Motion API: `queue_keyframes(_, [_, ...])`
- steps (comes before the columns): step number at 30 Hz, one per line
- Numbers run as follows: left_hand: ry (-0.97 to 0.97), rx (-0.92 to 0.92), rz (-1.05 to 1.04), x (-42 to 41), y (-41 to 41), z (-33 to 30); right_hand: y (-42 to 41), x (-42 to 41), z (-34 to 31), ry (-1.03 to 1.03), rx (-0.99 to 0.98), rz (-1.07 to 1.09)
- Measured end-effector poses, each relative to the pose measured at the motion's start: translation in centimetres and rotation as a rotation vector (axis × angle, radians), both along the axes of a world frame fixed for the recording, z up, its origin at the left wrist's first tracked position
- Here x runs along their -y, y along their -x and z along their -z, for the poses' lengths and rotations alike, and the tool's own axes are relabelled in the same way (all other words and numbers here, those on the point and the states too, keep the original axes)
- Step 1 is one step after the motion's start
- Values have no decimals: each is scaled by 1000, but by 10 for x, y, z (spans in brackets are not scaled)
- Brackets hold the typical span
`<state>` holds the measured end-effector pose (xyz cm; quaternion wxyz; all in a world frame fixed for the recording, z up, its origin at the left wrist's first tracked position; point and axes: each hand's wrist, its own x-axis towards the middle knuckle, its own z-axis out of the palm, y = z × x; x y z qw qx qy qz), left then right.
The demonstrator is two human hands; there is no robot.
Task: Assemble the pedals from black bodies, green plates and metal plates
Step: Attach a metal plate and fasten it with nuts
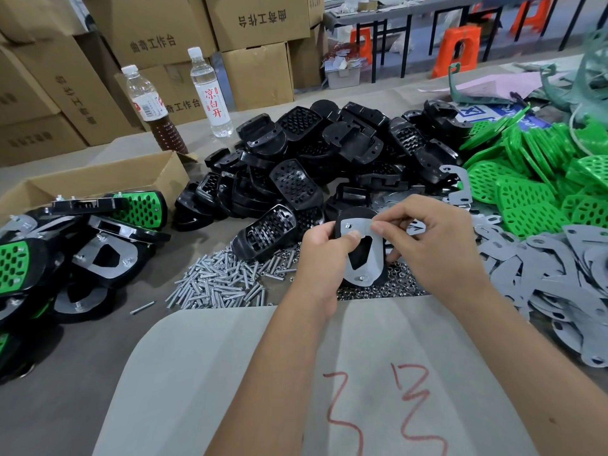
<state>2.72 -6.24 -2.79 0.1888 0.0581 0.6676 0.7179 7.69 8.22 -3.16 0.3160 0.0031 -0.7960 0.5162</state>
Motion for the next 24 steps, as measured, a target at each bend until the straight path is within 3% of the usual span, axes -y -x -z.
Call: queue_keyframes(24, [26,-42,7,1,0,-1,1,-13,4,-25,26,-78])
